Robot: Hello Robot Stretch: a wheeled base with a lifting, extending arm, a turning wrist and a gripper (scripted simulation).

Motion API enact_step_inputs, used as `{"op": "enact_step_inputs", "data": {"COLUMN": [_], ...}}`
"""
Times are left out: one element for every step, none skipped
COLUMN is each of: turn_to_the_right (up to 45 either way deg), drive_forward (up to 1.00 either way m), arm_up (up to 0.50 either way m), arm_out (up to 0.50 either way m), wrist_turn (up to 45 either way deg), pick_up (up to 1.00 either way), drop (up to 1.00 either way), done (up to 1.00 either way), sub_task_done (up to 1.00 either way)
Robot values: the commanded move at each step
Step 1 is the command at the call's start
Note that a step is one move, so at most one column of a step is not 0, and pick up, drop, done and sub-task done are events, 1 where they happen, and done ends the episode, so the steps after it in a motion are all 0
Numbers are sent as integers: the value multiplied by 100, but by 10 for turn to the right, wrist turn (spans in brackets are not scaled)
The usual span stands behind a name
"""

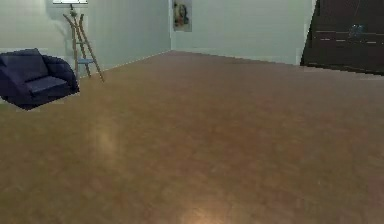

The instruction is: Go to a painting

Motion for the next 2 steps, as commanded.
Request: {"op": "enact_step_inputs", "data": {"turn_to_the_right": [0, 0], "drive_forward": [100, 100], "arm_up": [0, 0], "arm_out": [0, 0], "wrist_turn": [0, 0], "pick_up": [0, 0], "drop": [0, 0], "done": [0, 0], "sub_task_done": [0, 0]}}
